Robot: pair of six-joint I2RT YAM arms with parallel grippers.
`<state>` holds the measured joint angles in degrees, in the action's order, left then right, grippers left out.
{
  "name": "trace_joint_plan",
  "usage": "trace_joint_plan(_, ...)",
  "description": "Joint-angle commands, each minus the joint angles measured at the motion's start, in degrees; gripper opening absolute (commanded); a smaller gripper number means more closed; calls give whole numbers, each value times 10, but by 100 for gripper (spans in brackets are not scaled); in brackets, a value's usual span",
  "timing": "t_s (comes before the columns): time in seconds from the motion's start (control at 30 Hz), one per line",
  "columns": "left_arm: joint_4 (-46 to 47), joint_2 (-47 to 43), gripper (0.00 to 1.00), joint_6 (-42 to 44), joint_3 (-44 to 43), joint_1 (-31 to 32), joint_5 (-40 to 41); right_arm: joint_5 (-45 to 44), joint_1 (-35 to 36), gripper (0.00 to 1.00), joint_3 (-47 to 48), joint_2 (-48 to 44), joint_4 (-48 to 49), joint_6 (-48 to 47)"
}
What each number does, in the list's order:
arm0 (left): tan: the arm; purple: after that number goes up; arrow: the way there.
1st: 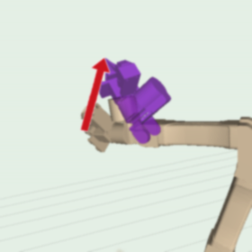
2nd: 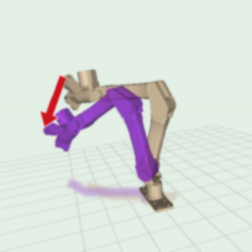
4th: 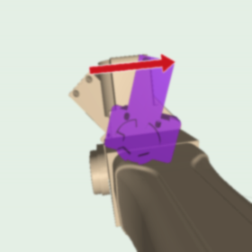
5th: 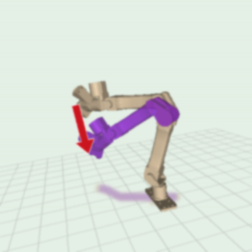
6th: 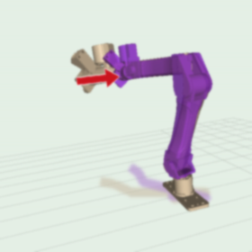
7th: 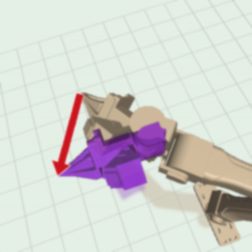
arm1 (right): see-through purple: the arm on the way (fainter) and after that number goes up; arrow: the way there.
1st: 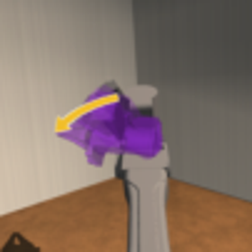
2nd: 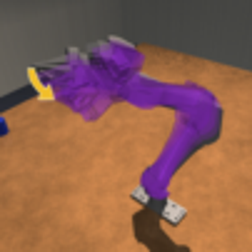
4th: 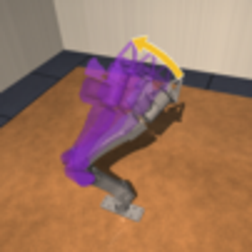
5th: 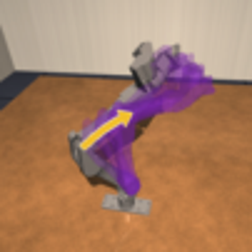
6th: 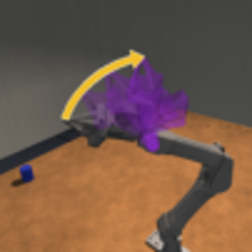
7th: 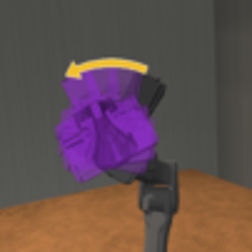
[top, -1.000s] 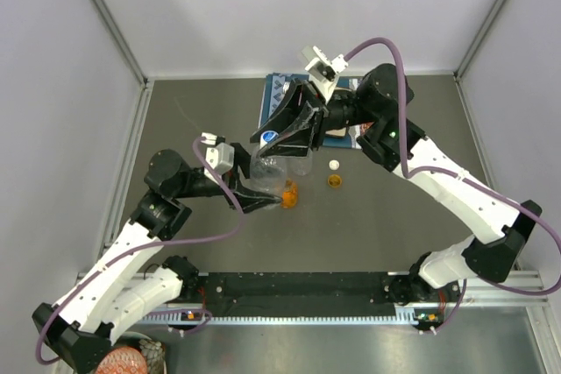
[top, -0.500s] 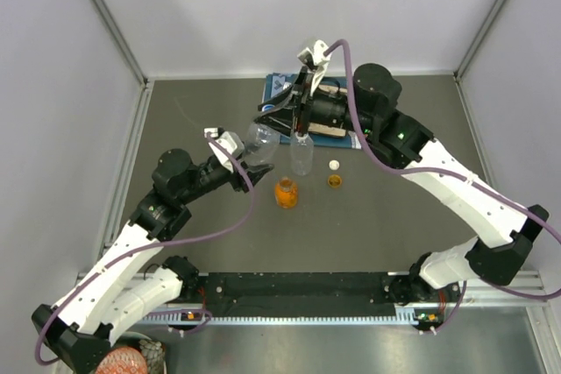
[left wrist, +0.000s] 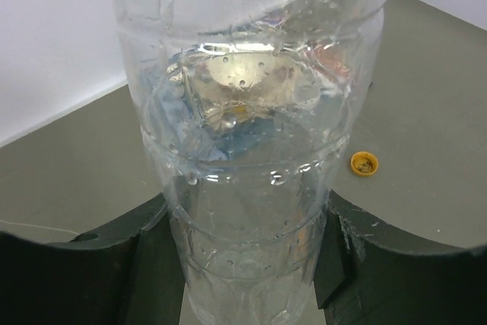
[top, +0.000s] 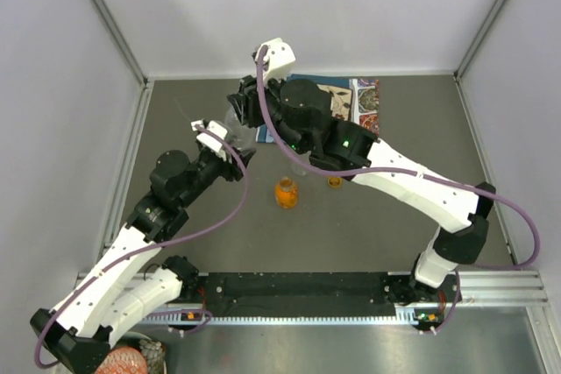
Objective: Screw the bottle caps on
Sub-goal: Screw the bottle cap onto the plastic bottle.
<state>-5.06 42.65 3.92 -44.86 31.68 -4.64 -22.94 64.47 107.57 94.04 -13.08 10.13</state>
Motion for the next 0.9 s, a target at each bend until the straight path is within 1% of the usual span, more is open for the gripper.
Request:
trace_joint_plan(0.0,73,-16,0,-23,-23,-3,41,-90,10,0,41,26,-82,6)
trace_joint_plan(0.03,72,-17,0,-25,-22,-3,41,-84,10,9,54,24,-81,9)
trace_joint_plan(0.07,72,-17,0,-24,-21,-3,42,-63,9,24,56,15,-79,15)
trace_joint_plan(0.1,72,-17,0,-25,-20,-3,27,-50,10,34,58,6,-73,18)
trace_joint_plan(0.17,80,-18,0,-26,-14,-4,2,1,4,41,43,-17,-58,21)
trace_joint_plan(0.2,83,-20,0,-27,-12,-4,-24,19,0,45,34,-47,-49,23)
trace_joint_plan(0.23,87,-20,0,-33,-10,-4,-43,39,-6,55,8,-62,-33,30)
trace_joint_plan(0.27,92,-20,0,-33,-8,-4,-60,76,-21,62,-4,-82,-27,37)
trace_joint_plan(0.3,96,-21,0,-36,-6,-5,-87,96,-31,74,-17,-112,-23,45)
trace_joint_plan(0.33,98,-22,0,-37,-4,-5,-96,118,-43,77,-44,-130,-18,59)
trace_joint_plan(0.37,102,-23,0,-37,-3,-5,-105,170,-57,81,-55,-146,-13,66)
trace_joint_plan(0.4,104,-22,0,-37,-3,-5,-119,195,-78,86,-69,-175,-8,72)
trace_joint_plan(0.43,106,-21,0,-37,-2,-6,-146,222,-93,89,-97,-188,8,78)
trace_joint_plan(0.47,109,-21,0,-37,-1,-6,-159,292,-107,92,-111,-198,20,78)
trace_joint_plan(0.5,114,-20,0,-56,-1,-6,-170,322,-131,97,-124,-211,31,79)
trace_joint_plan(0.53,116,-18,0,-62,-1,-7,-205,416,-145,98,-146,-227,61,77)
trace_joint_plan(0.6,122,-15,0,-75,0,-7,-240,516,-185,99,-175,-237,100,81)
trace_joint_plan(0.63,124,-15,0,-82,2,-7,-266,612,-194,99,-179,-238,115,88)
trace_joint_plan(0.67,128,-13,0,-89,2,-7,-279,659,-202,99,-184,-237,152,89)
trace_joint_plan(0.73,135,-11,0,-96,2,-7,-312,745,-212,97,-185,-225,168,89)
trace_joint_plan(0.87,148,-3,0,-113,2,-7,-395,812,-213,93,-146,-177,170,93)
